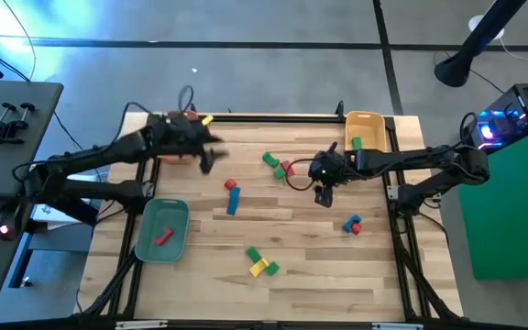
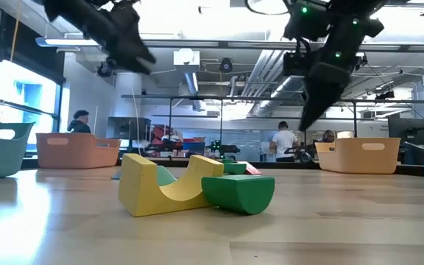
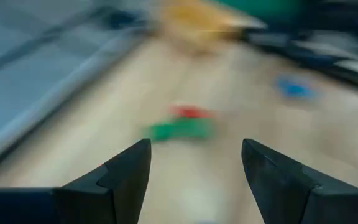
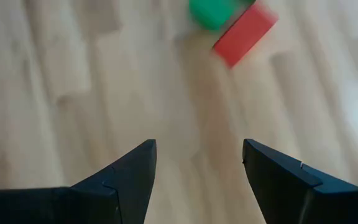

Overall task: Sort blocks by size
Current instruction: Put the blue arch block into the blue bin

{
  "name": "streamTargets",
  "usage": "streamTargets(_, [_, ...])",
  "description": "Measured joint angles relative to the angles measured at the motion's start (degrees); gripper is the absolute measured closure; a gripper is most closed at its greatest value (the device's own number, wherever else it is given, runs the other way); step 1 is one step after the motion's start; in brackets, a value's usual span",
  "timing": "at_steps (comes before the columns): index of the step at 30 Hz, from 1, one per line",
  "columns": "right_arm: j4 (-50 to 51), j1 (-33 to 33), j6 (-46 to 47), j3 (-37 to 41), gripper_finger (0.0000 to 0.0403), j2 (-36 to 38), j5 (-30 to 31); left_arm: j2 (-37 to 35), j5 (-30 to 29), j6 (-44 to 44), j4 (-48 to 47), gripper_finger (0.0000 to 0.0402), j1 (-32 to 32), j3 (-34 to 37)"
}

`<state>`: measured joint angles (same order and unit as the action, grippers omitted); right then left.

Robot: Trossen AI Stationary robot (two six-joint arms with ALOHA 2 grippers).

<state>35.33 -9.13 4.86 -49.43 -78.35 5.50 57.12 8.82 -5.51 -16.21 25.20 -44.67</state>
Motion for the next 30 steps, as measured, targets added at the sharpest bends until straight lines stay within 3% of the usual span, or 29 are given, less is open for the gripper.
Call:
streamTargets(3, [0.6, -0.5, 2.5, 0.0, 0.0167, 0.0, 0.9, 0.0, 14.4, 3.2, 10.0, 0.0163, -3.7, 3.7])
streamTargets(5, [-0.4, -0.7, 2.8, 0.0, 0.0167, 0.0, 1.3, 0.4, 17.7, 4.6, 15.5, 0.0163, -5.7, 5.5])
streamTargets(9, [-1.6, -0.6, 3.5, 0.0, 0.0167, 0.0, 1.2, 1.5, 15.8, 4.3, 18.1, 0.0163, -7.4, 6.0])
streamTargets(13, [3.6, -0.2, 6.8, 0.0, 0.0167, 0.0, -1.2, 3.5, 14.7, 4.3, 19.3, 0.0163, -8.5, 6.0])
streamTargets(18, [12.6, 2.9, 11.4, -0.2, 0.0167, 0.0, -6.3, 7.4, 7.0, 4.8, 22.1, 0.0163, -10.2, 6.0])
streamTargets(25, [31.8, 17.3, 22.4, -7.3, 0.0167, 0.0, -10.1, 14.2, 1.2, 3.2, 26.1, 0.0163, -12.1, 6.0])
streamTargets(30, [33.3, 25.7, 26.2, -4.8, 0.0167, 0.0, -14.7, 19.1, -0.6, 2.9, 31.1, 0.0163, -13.2, 6.0])
